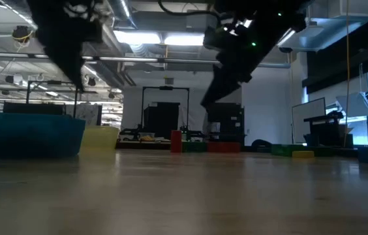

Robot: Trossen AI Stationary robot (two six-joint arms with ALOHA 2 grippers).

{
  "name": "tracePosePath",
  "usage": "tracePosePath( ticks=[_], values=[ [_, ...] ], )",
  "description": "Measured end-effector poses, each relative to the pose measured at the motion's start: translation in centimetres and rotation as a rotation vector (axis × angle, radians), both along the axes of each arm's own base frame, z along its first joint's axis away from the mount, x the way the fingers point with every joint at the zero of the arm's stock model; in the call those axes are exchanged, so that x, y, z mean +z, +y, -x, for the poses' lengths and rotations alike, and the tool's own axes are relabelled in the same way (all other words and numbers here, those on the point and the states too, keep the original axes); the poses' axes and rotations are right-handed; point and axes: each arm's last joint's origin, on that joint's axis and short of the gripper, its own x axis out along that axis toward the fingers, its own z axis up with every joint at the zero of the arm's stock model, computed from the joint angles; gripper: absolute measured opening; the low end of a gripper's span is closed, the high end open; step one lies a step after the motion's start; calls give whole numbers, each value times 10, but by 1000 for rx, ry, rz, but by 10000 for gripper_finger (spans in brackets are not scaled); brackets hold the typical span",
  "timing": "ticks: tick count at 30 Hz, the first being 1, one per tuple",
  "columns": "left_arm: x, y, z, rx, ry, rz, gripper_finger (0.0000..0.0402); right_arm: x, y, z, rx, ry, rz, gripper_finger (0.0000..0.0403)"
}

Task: Sort blocks by size
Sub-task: Put the green arch block into the blue bin

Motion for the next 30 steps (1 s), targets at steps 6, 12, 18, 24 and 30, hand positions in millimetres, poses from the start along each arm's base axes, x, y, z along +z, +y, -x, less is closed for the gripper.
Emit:
tracePosePath(
  ticks=[6, 12, 18, 24, 30],
  values=[
    [9, 2, -24, -67, -249, -68, 203, -4, -4, 20, -153, 151, 43, 282],
    [2, 13, -51, -112, -303, -148, 203, -21, -5, 40, -220, 300, 47, 282],
    [-5, 42, -82, -54, -223, -173, 203, -41, -7, 54, -247, 362, 48, 282],
    [-4, 77, -114, 15, -144, -177, 203, -49, -6, 59, -261, 365, 20, 282],
    [-3, 109, -143, 16, -75, -205, 203, -50, -5, 58, -272, 352, -27, 282]
  ],
)
